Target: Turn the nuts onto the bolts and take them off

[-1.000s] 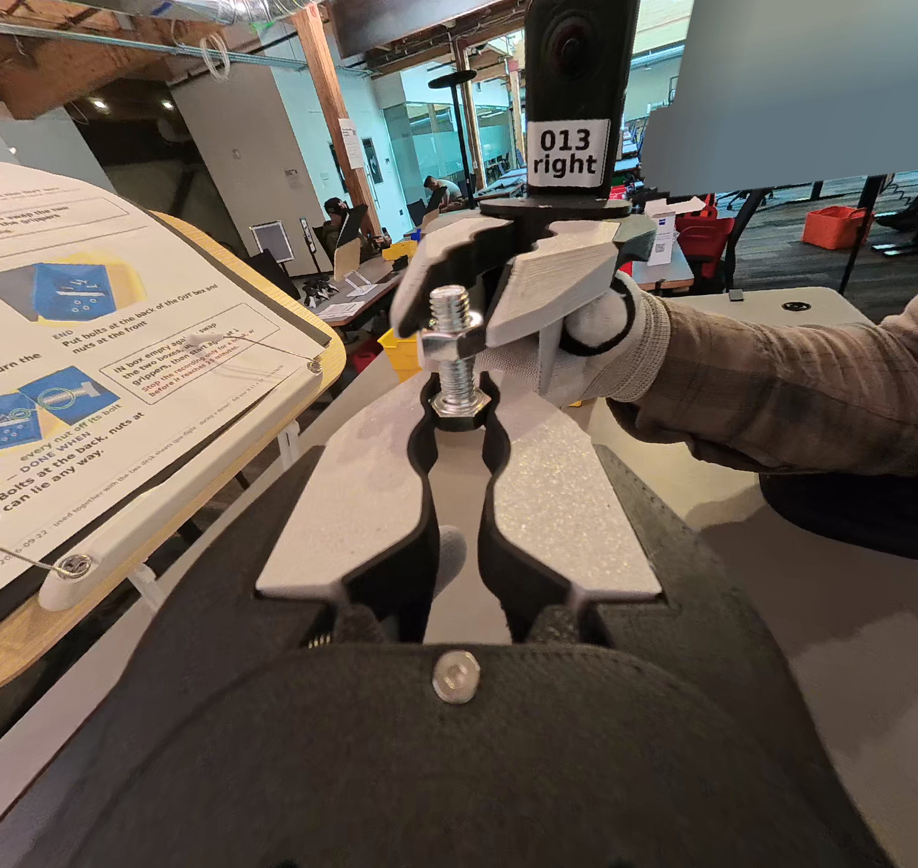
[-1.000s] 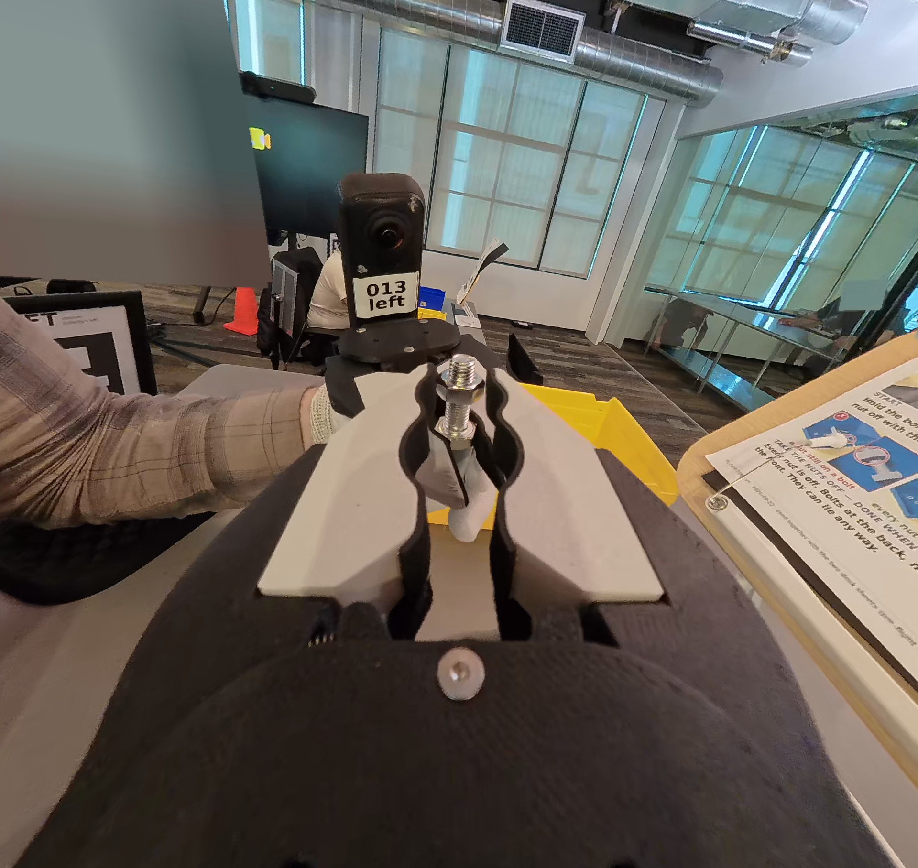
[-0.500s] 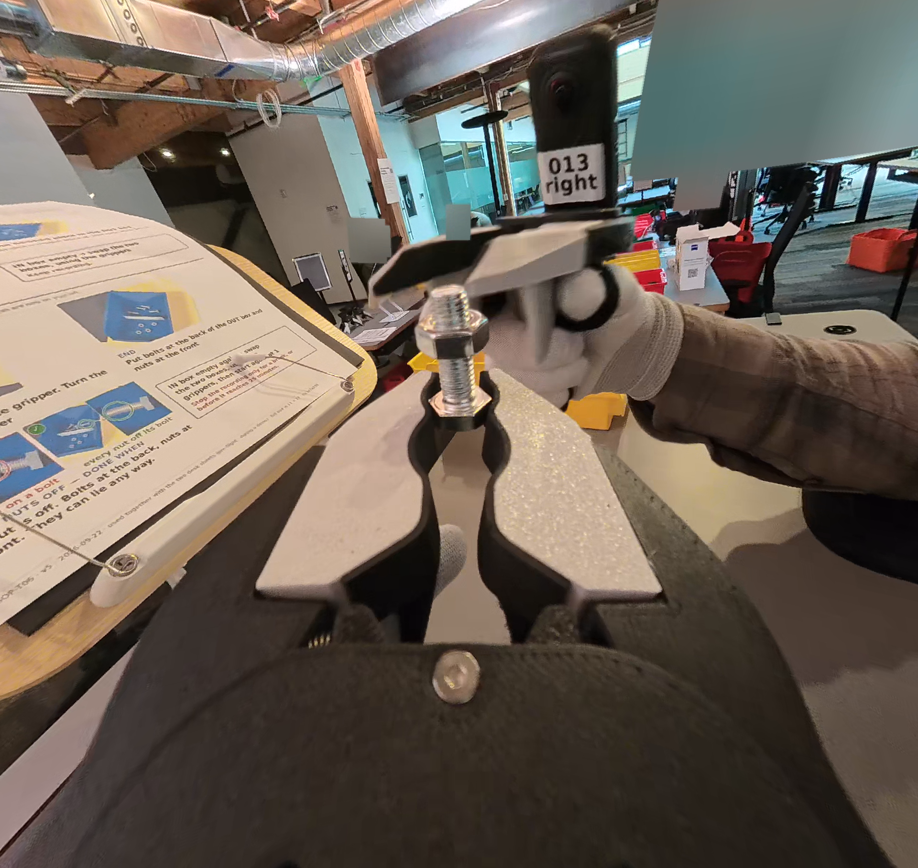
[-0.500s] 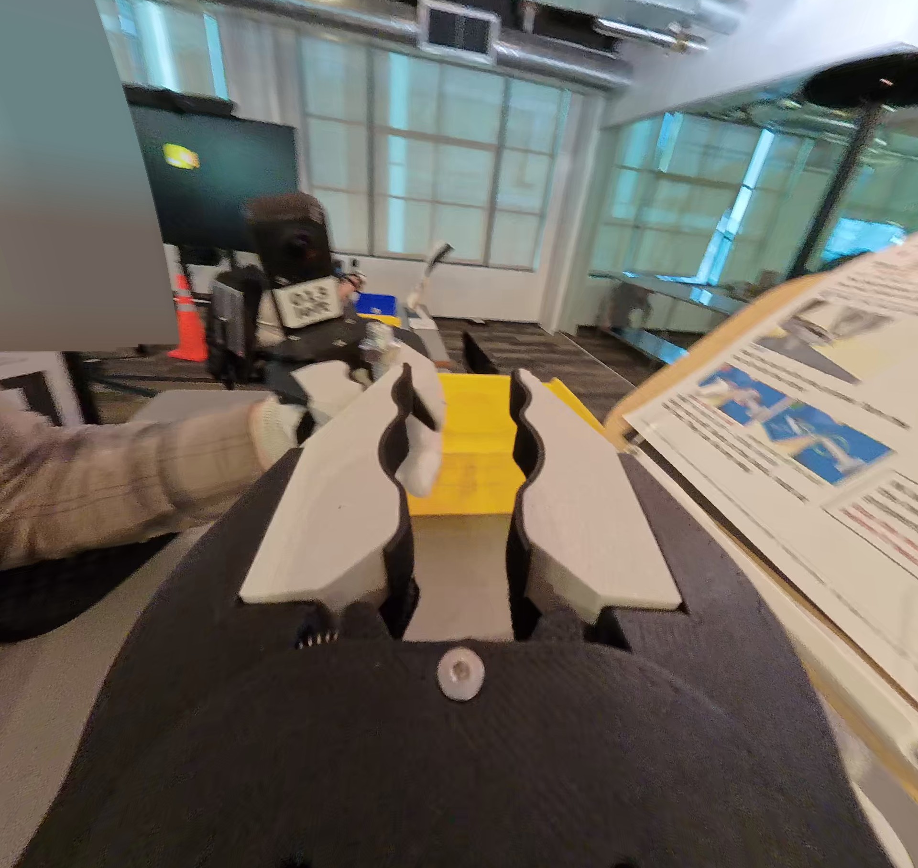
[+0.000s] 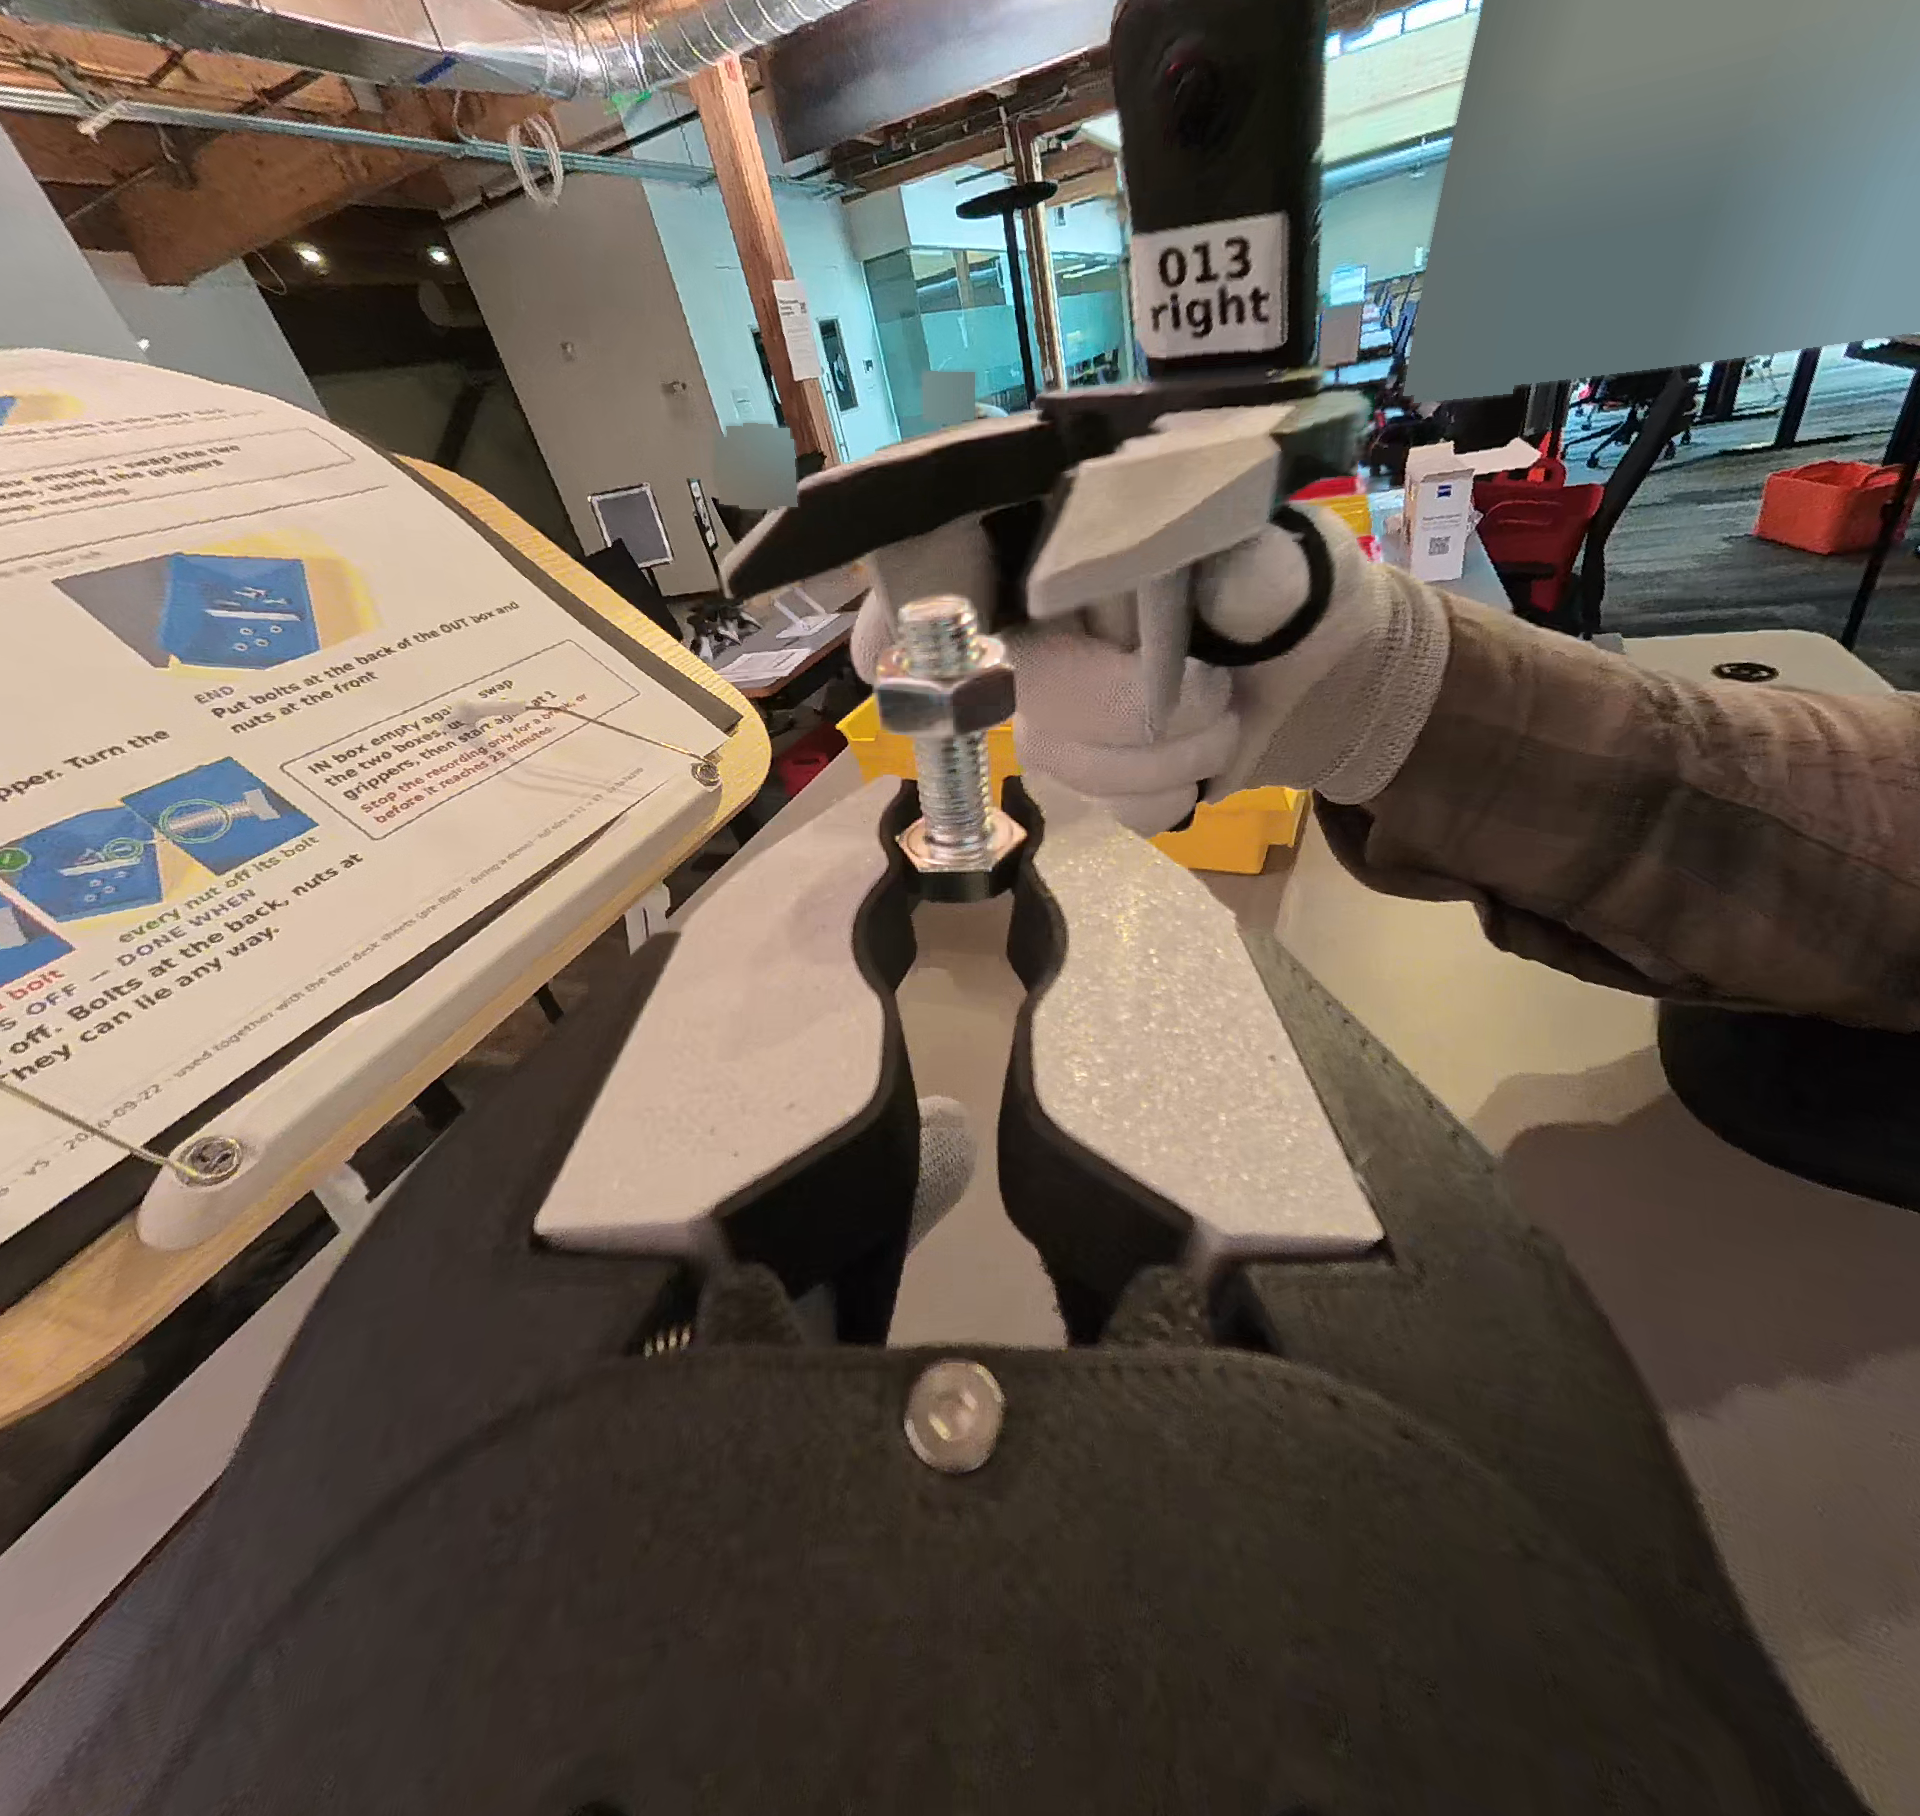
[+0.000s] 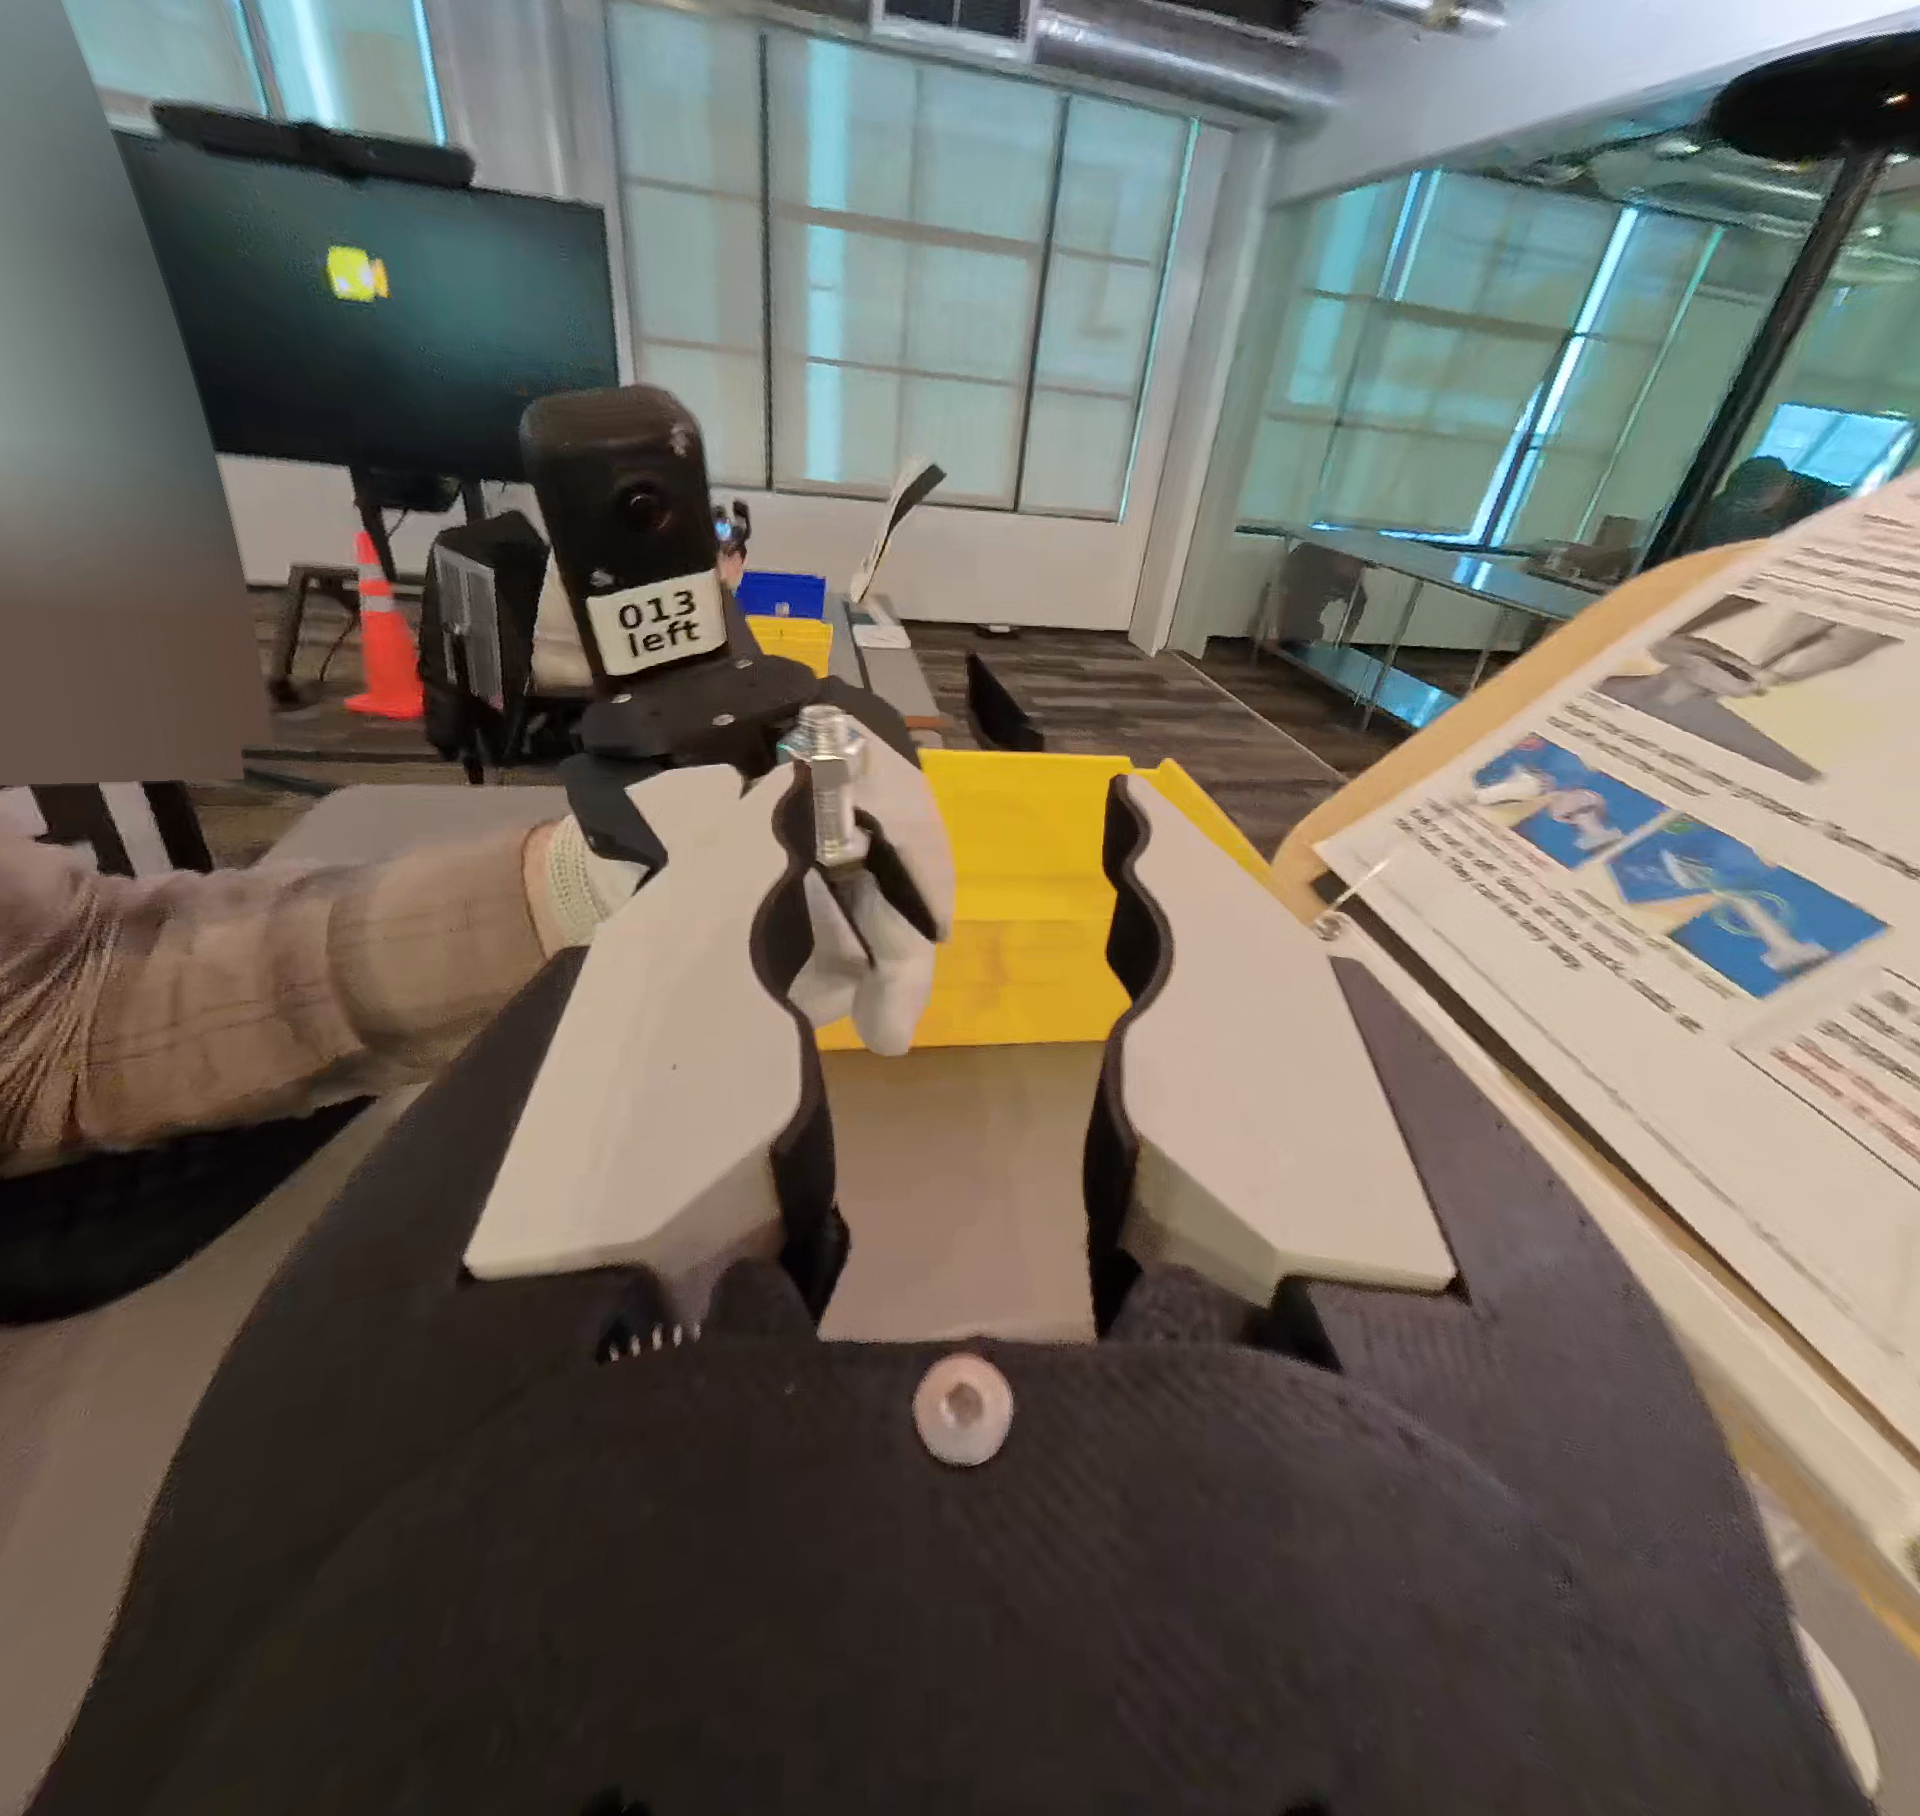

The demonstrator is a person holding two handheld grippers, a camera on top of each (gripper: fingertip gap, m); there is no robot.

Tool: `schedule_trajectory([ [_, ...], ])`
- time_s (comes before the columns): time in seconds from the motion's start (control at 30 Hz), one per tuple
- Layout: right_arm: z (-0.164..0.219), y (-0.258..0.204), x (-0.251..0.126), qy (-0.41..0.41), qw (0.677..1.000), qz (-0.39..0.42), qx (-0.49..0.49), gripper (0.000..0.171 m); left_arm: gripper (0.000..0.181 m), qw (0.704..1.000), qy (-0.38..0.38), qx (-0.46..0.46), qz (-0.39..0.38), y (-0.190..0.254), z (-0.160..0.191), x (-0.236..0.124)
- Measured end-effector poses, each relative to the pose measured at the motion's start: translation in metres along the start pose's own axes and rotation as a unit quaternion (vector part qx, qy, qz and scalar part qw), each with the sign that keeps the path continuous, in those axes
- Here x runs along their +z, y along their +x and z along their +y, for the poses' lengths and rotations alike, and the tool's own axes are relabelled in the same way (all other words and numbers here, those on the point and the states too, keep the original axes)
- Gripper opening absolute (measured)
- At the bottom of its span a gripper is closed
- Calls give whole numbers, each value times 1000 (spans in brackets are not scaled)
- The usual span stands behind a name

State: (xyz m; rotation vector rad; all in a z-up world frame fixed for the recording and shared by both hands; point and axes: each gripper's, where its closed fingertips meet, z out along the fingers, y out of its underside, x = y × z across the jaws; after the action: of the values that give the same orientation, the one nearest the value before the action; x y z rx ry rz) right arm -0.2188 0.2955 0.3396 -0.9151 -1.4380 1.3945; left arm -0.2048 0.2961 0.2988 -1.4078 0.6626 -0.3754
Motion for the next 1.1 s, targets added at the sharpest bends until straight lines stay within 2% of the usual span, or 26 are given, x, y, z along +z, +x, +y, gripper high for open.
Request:
schedule_trajectory([
  [0.1,9,-13,15,-21,999,-14,-22,58,15,1000,-3,-2,6,3,2,3],
  [0.2,12,-1,12,-18,1000,1,-1,60,15,1000,-3,-2,2,1,2,3],
  [0.27,13,20,0,-17,999,39,15,49,15,1000,4,-4,-4,-3,0,-1],
  [0.37,11,10,-2,-19,1000,15,4,55,15,1000,-2,2,-11,-4,1,-1],
  [0.5,9,-12,16,-19,1000,-17,-12,58,15,1000,-7,2,-4,-1,5,4],
  [0.57,9,-10,18,-11,1000,-13,-2,54,15,1000,-5,1,0,1,5,5],
  [0.67,10,6,7,-9,1000,7,13,57,14,1000,-3,-3,-6,-3,5,2],
  [0.73,11,14,-2,-16,1000,24,6,49,15,1000,10,-10,-4,-4,0,-1],
  [1.0,3,-7,11,-4,1000,-8,-6,51,15,1000,8,-8,5,1,3,3],
  [1.1,10,16,3,-17,999,44,0,40,14,999,28,-14,17,4,-4,0],
])
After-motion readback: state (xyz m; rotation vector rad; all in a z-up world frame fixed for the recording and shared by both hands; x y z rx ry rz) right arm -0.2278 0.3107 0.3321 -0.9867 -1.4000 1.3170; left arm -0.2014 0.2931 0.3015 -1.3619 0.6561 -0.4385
